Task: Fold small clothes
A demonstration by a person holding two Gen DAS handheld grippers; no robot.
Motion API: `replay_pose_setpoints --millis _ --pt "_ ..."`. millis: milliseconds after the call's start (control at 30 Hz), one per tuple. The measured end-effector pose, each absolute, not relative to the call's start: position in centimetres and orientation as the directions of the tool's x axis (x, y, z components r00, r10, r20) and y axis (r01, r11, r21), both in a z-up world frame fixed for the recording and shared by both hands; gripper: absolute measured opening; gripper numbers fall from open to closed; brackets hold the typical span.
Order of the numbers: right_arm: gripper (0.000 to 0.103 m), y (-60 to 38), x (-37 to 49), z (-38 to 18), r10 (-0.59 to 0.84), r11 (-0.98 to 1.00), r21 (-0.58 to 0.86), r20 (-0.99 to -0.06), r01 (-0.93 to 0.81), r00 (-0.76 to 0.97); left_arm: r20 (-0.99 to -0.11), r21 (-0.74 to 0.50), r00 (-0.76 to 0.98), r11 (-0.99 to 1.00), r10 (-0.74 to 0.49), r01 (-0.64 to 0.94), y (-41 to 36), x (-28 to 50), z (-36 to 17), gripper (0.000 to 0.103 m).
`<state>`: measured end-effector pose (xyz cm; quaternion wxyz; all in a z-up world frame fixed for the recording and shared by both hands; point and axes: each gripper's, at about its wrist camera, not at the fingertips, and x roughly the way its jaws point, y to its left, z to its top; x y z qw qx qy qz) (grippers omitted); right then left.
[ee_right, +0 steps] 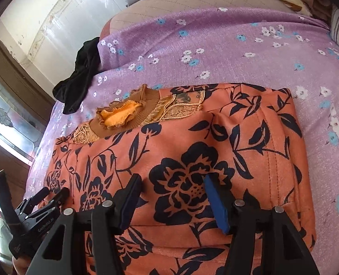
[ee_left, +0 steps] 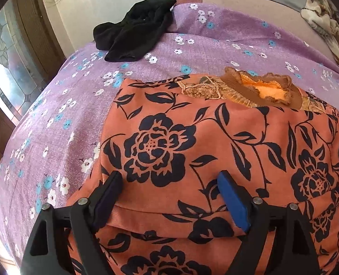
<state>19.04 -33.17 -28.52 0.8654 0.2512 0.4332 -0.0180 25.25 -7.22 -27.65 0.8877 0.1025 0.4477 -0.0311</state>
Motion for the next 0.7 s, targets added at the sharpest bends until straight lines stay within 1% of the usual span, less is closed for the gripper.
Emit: replay_pose_setpoints --millis 67,100,133,200,267,333,433,633,667,700 --pt "0.061 -33.6 18.7 -28.2 0.188 0.859 0.441 -0.744 0.26 0.642 -0.811 0.153 0.583 0.977 0.036 0.152 -7.3 25.4 -27.8 0.092" --pt "0.061 -33.8 18.5 -28.0 0.182 0.854 0.448 -0.733 0.263 0.655 -0.813 0.154 0.581 0.977 0.038 0.151 -7.4 25.5 -28.0 0.095" --pt "0.061 -33.9 18.4 -27.7 0.167 0.857 0.442 -0.724 0.265 0.669 -0.813 0.156 0.581 0.977 0.043 0.146 -7.4 25.5 -28.1 0.098" --pt "0.061 -34.1 18.3 -27.2 0.131 0.867 0.419 -0.714 0.27 0.687 -0.823 0.139 0.566 0.98 0.036 0.139 -7.3 25.7 -28.3 0.1" --pt "0.061 -34.1 18.8 -27.6 0.116 0.875 0.394 -0.736 0.282 0.667 -0.846 0.086 0.533 0.988 0.003 0.131 -6.6 26.2 -28.6 0.102" --pt "0.061 -34.1 19.4 -28.8 0.097 0.883 0.351 -0.787 0.312 0.61 -0.859 0.046 0.511 0.989 -0.032 0.141 -6.1 26.6 -28.8 0.103" --pt "0.061 -33.8 19.4 -28.5 0.078 0.901 0.313 -0.799 0.301 0.596 -0.855 0.059 0.518 0.986 -0.03 0.154 -6.4 26.5 -28.9 0.103" --pt "0.061 -34.8 17.7 -28.6 0.12 0.871 0.366 -0.806 0.328 0.579 -0.859 0.069 0.511 0.982 -0.03 0.174 -6.2 26.3 -28.2 0.103" --pt "0.061 -35.1 17.1 -28.5 0.128 0.861 0.38 -0.806 0.338 0.578 -0.848 0.09 0.529 0.983 -0.008 0.159 -6.0 25.8 -27.5 0.103" --pt "0.061 -35.2 16.4 -28.1 0.131 0.849 0.395 -0.8 0.35 0.586 -0.815 0.12 0.579 0.982 0.015 0.144 -5.7 25.0 -26.4 0.103"
